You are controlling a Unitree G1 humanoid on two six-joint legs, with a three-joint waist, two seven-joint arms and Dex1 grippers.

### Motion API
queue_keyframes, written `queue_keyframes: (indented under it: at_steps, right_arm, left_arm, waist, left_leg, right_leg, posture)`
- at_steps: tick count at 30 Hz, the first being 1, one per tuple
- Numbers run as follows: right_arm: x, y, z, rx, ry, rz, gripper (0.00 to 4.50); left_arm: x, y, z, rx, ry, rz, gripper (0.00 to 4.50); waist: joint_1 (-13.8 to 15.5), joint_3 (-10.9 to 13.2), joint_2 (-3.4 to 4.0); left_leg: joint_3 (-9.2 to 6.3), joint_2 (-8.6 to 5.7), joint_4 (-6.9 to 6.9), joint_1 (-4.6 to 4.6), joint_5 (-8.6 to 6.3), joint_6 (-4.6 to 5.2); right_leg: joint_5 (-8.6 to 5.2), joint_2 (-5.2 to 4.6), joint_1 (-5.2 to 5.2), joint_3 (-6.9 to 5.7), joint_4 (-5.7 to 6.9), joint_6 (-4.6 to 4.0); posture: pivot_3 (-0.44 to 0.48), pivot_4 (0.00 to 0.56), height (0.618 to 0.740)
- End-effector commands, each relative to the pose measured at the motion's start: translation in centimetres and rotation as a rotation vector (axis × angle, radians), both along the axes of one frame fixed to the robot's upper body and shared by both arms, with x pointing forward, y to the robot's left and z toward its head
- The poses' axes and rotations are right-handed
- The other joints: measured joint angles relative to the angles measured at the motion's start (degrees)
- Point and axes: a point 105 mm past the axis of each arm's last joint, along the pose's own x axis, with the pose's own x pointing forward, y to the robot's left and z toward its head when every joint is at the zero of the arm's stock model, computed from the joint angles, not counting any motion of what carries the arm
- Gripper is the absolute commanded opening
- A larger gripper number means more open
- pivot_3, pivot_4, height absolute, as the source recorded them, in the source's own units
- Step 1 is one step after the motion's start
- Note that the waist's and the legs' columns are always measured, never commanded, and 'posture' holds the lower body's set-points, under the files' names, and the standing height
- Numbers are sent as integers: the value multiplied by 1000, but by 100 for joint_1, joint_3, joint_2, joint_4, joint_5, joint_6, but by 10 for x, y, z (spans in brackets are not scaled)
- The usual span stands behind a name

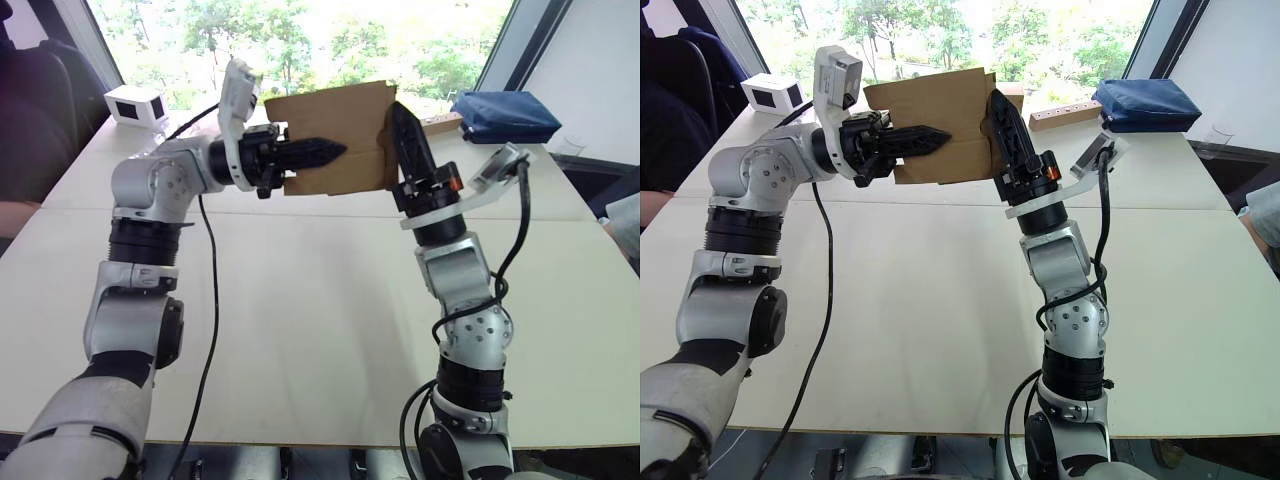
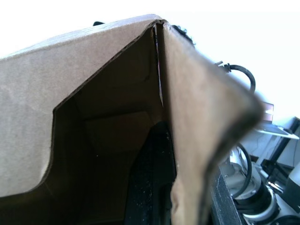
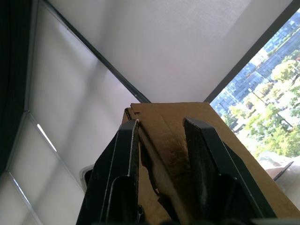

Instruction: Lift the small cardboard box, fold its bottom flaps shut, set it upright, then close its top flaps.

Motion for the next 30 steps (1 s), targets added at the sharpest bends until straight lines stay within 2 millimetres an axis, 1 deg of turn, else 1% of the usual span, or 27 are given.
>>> queue_keyframes:
  at_steps: [1,5,10,18,23,26,30]
  right_arm:
    - [-4,9,11,15,-45,6,1505]
    - [-1,8,11,10,-45,-17,1505]
    - [1,4,16,19,-54,-30,1505]
    - [-5,28,17,20,-53,44,1505]
    - [-7,35,14,3,-48,58,1505]
    - [-8,29,9,-25,-40,40,1505]
    - [-11,14,2,-71,-31,6,1505]
  left_arm:
    - [-5,1,15,-40,-57,-8,0]
    - [-5,0,13,-35,-51,-10,0]
    - [-6,0,9,-28,-44,-11,0]
    - [-1,-3,8,-45,-39,11,0]
    - [0,-4,9,-50,-40,16,0]
    - [1,-2,10,-50,-42,21,0]
    - [0,2,13,-49,-42,20,0]
  waist:
    - [-2,0,0]
    - [1,0,0]
    - [-7,0,0]
    - [-5,0,0]
    - [-5,0,0]
    - [-6,0,0]
    - [-3,0,0]
  left_leg:
    - [0,0,0,0,0,0]
    - [0,0,0,0,0,0]
    - [0,0,0,0,2,-4]
    - [0,0,0,0,2,-4]
    - [0,0,-1,0,2,-3]
    - [0,0,-1,0,2,-4]
    - [0,0,-1,0,1,-3]
  right_leg:
    - [0,0,0,0,0,0]
    - [0,0,0,0,0,0]
    - [0,0,0,0,0,0]
    - [0,0,0,0,0,0]
    - [0,0,0,0,0,0]
    - [0,0,0,0,0,0]
    - [0,-1,1,0,0,0]
  posture:
    - [0,150,740]
    - [0,150,740]
    - [0,150,740]
    - [0,150,740]
    - [0,150,740]
    - [0,150,740]
    - [0,150,740]
